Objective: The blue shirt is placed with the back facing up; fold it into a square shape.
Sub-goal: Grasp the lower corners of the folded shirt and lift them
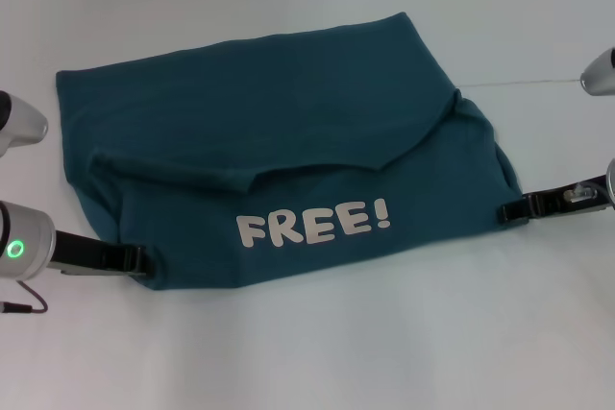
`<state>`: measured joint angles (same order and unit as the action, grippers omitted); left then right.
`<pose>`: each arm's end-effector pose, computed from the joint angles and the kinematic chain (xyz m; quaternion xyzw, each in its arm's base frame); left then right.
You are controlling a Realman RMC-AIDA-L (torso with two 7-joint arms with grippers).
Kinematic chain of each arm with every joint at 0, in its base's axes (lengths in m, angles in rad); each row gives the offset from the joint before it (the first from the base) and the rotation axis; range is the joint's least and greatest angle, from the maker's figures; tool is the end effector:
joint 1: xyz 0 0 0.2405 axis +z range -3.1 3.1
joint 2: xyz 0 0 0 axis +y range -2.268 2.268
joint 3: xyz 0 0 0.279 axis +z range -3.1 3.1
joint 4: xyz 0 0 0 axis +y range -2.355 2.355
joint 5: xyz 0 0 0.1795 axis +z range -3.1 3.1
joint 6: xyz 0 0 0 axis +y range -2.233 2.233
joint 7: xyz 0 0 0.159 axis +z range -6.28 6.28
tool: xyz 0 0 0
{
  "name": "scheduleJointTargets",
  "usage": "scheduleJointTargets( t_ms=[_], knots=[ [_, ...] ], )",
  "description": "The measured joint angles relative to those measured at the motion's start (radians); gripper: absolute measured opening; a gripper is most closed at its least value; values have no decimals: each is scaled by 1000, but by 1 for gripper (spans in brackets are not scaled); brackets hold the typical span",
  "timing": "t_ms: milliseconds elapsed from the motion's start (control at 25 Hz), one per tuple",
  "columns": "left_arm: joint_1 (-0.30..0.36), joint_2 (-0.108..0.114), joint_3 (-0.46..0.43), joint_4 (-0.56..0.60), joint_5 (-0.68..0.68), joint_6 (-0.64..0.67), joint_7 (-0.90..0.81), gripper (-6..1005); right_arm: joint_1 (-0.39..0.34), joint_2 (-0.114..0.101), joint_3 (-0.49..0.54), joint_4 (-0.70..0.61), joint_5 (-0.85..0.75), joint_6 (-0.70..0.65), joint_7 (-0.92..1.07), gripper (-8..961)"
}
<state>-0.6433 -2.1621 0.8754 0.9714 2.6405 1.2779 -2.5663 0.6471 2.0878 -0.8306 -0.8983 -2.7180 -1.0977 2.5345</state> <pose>-0.2705 0.3677 -0.0350 -0.7999 -0.5549 0.0141 0.2280 0.3109 0.3921 0.0062 -0.7737 0.5381 -0.0325 0.3329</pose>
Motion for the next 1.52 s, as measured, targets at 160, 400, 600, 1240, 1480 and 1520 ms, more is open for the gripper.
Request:
scheduleJointTargets(
  t_ms=[160,400,600,1240,1480,1520],
  knots=[
    [-1,0,1,-1,0,0,0,33,3,-1,-9,16,0,16,0,584],
    [-4,1,1,0,0,0,0,33,3,-3,-4,19,7,17,-5,574],
    [-4,1,1,0,-1,1,0,33,7,-3,-8,28,7,21,-8,384],
    [3,5,2,6,-2,24,3,32,4,-11,0,-19,28,-44,-44,30],
    [7,10,2,12,-1,58,11,33,-7,-18,2,-87,36,-135,-48,31],
    [7,10,2,14,0,63,12,33,-7,-19,1,-95,31,-154,-48,31]
  ],
)
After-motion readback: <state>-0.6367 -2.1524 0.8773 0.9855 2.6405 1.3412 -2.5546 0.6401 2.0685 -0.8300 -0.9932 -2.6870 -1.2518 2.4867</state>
